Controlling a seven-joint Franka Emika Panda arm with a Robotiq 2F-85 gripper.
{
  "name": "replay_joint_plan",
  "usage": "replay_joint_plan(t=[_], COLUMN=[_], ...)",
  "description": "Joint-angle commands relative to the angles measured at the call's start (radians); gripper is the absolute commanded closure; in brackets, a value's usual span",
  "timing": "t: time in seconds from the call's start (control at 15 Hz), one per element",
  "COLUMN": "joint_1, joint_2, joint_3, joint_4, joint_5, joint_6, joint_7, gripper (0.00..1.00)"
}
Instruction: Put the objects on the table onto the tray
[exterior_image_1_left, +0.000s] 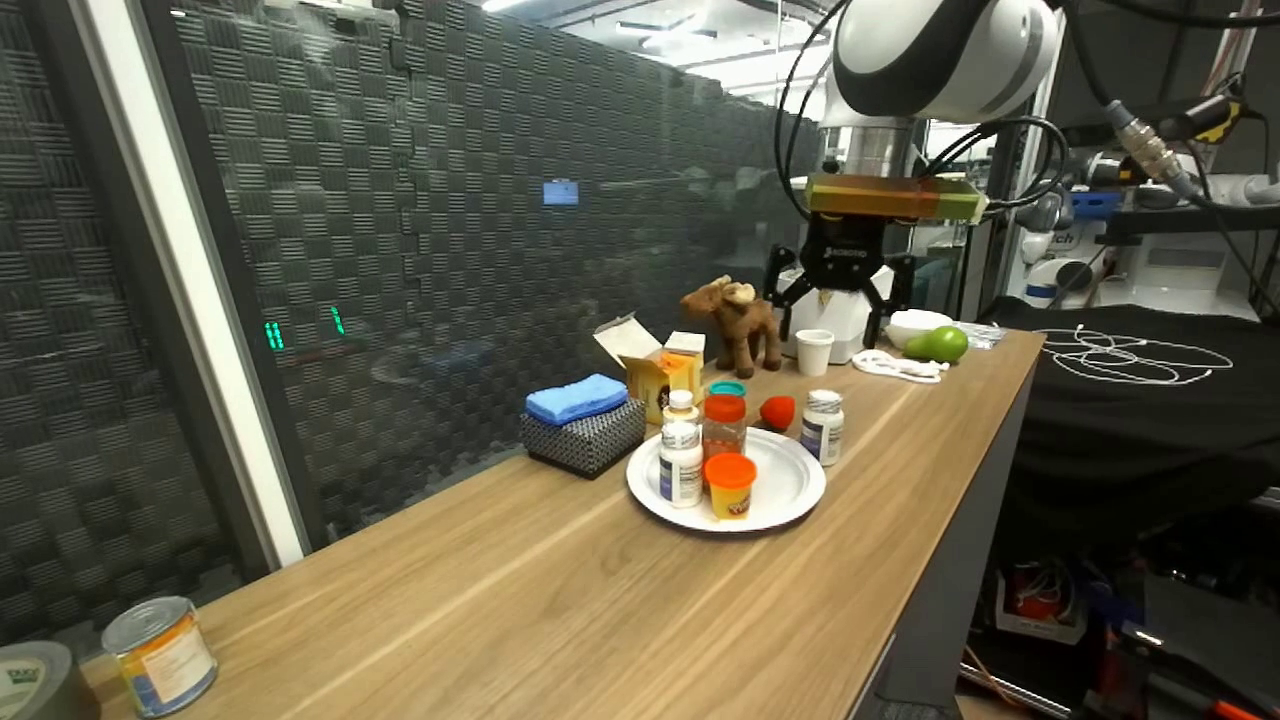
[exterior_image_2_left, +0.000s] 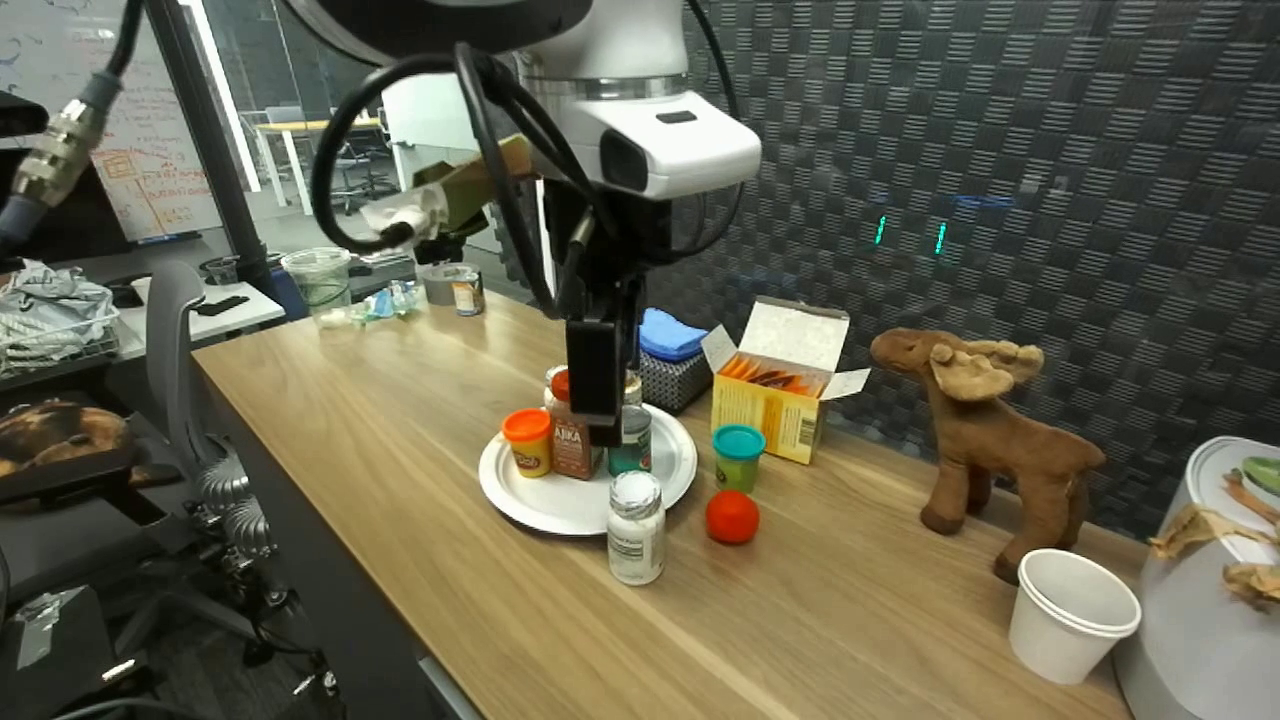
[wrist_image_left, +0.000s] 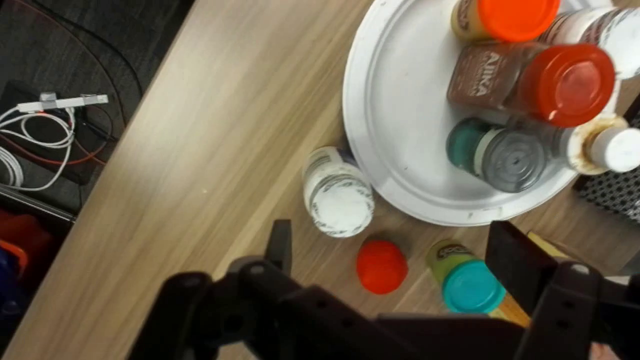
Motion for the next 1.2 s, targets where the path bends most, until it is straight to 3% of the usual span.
replay_joint_plan(t=[0.0,0.47,1.0,1.07,1.13], joint_1=[-0.035,-0.051,-0.046,-0.045,-0.044], joint_2=[0.066,0.187,0.216,0.213,0.208], joint_3=[-0.020,-0.021,-0.018,-0.018,-0.019], joint_4=[0.044,0.121,0.131,0.127,0.122], joint_5=[0.041,0.151,0.184,0.186,0.188], joint_6=[-0.012,-0.039,-0.069,-0.068,-0.066], joint_7=[-0.020,-0.076,-0.096,-0.097,-0.098], gripper=[0.00,0.00,0.00,0.03,0.18])
